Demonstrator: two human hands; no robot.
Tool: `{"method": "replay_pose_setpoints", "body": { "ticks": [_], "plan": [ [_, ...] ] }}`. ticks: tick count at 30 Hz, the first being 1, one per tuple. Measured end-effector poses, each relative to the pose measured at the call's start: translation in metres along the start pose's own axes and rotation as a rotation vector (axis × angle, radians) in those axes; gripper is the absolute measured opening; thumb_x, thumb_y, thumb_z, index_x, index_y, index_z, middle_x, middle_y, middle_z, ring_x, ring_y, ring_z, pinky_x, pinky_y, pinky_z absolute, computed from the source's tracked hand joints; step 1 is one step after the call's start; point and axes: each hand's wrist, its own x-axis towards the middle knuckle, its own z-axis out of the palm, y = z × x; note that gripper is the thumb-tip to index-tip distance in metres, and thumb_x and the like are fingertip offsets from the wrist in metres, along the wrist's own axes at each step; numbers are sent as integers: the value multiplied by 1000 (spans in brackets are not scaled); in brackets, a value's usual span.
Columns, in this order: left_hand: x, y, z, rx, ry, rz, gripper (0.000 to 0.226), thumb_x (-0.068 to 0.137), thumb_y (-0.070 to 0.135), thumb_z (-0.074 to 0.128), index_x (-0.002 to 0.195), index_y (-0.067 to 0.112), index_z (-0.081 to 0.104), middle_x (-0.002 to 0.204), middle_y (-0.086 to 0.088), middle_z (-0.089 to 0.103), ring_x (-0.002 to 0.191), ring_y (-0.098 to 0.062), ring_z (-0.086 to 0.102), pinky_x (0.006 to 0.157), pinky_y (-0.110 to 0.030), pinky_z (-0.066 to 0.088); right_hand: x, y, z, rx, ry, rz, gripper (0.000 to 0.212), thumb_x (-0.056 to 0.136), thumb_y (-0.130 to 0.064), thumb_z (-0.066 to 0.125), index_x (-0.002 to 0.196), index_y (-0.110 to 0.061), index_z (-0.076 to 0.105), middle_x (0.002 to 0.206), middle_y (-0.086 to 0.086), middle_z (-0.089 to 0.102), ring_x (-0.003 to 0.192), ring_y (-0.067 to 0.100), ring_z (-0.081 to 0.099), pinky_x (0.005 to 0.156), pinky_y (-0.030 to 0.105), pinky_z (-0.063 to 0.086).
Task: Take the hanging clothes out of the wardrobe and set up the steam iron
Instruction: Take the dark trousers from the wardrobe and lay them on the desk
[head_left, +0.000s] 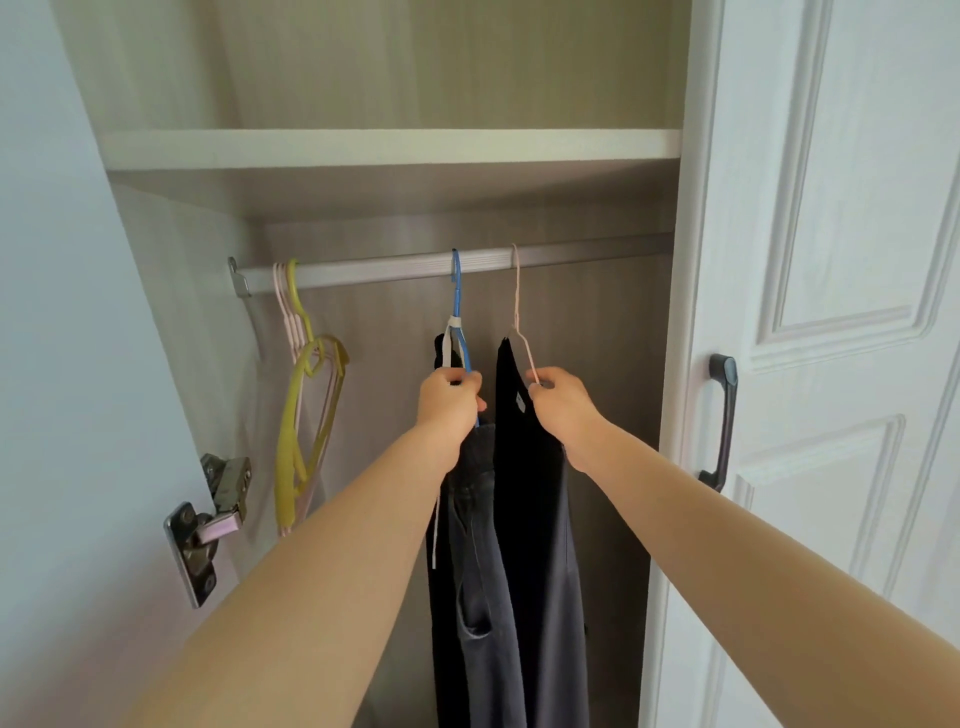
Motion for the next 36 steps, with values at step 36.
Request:
{"method": "replay_pose_setpoints", "body": {
  "ticks": [36],
  "plan": [
    [-52, 19, -11, -138, -53, 77, 16, 101, 17, 42, 96, 15, 57, 66, -2, 49, 63, -14, 46, 65, -26, 47, -75, -10, -21, 79, 72, -26, 25, 99, -7, 40, 119, -13, 56, 98, 0, 55, 74, 8, 50, 53, 14, 36]
  ]
}}
